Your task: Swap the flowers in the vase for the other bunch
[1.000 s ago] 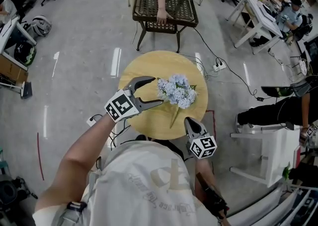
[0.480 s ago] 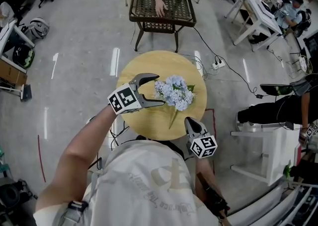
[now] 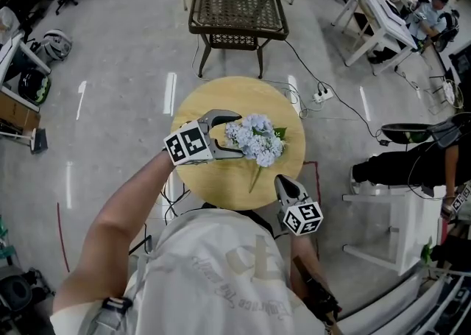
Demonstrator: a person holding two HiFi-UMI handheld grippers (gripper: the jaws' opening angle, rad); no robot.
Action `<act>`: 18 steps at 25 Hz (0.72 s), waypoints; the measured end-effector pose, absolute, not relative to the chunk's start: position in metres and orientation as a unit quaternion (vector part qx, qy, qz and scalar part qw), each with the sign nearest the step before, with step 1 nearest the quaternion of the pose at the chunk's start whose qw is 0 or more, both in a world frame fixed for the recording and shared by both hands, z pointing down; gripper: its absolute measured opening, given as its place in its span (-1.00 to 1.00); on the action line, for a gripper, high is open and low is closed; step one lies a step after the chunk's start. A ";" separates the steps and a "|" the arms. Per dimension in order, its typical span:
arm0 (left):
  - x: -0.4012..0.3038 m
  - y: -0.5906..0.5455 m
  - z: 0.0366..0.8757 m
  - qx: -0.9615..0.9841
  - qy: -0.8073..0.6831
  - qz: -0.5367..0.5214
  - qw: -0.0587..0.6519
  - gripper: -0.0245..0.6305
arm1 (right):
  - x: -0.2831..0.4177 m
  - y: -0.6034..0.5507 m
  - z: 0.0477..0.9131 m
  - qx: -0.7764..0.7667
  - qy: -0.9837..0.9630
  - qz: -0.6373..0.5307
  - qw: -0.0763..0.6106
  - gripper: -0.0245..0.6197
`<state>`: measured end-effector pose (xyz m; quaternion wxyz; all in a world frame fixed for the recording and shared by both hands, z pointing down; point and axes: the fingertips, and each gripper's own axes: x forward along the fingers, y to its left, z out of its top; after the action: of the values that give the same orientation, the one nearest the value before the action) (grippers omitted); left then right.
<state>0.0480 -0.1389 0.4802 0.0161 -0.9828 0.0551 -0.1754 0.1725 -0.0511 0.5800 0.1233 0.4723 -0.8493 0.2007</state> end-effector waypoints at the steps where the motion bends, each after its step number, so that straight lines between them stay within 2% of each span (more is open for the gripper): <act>1: 0.051 -0.139 0.481 -0.982 0.055 -0.177 0.018 0.29 | 0.175 -0.051 0.580 0.473 -0.849 0.202 0.123 -0.90; 5: 0.054 -0.143 0.481 -0.984 0.071 -0.163 0.012 0.23 | 0.182 -0.050 0.583 0.476 -0.846 0.205 0.121 -0.90; 8: 0.050 -0.145 0.481 -0.985 0.086 -0.150 0.009 -0.12 | 0.182 -0.049 0.585 0.479 -0.845 0.207 0.120 -0.90; 18: 0.052 -0.141 0.473 -0.985 0.101 -0.140 0.026 -0.61 | 0.185 -0.048 0.586 0.481 -0.842 0.212 0.116 -0.90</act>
<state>0.0522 -0.1408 0.4729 0.0261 -0.9847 0.1013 -0.1397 0.1854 -0.0482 0.5863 0.1164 0.4814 -0.8424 0.2124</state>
